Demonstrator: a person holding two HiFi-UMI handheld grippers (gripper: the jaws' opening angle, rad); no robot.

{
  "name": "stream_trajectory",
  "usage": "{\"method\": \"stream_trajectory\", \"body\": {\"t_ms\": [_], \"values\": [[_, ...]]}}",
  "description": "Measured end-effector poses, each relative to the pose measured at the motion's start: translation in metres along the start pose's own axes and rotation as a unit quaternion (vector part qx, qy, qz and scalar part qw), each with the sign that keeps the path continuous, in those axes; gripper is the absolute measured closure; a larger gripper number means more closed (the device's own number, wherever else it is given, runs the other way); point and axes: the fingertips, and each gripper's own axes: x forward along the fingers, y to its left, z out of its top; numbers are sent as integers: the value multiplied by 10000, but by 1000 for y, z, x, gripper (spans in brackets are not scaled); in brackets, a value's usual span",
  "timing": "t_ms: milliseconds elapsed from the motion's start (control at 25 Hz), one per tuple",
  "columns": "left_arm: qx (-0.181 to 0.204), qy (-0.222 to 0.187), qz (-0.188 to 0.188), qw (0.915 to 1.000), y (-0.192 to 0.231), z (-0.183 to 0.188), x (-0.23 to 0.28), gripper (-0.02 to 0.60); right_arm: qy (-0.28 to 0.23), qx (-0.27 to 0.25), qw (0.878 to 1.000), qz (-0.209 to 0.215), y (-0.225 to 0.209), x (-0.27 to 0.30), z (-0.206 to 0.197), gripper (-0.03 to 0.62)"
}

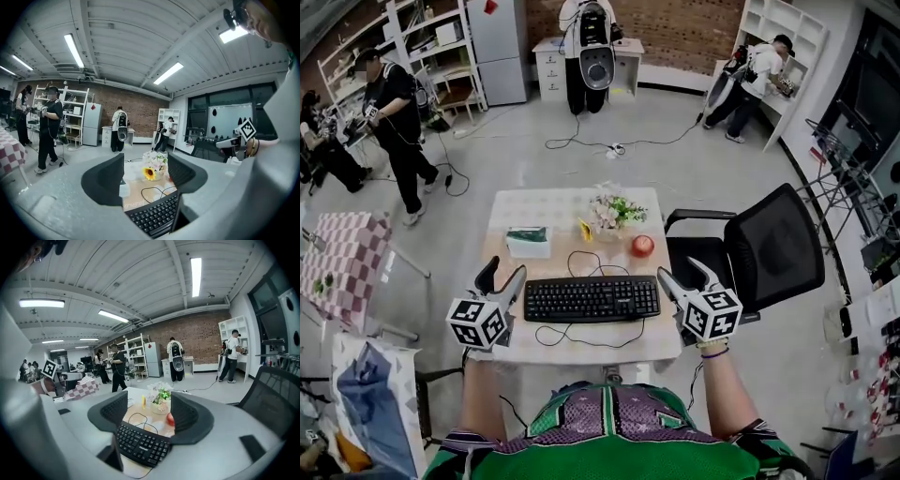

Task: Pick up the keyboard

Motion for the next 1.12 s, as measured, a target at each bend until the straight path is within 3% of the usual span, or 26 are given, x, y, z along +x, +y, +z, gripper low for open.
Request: {"method": "stream_trajectory", "body": {"t_ms": [600,1120], "values": [[-548,1081,98,9926,28,-116,56,299,1303,541,9900,-10,-43,67,-118,322],[-1207,2249,550,9653,59,-241,77,299,2431,1028,9645,26,-64,104,-223,322]]}}
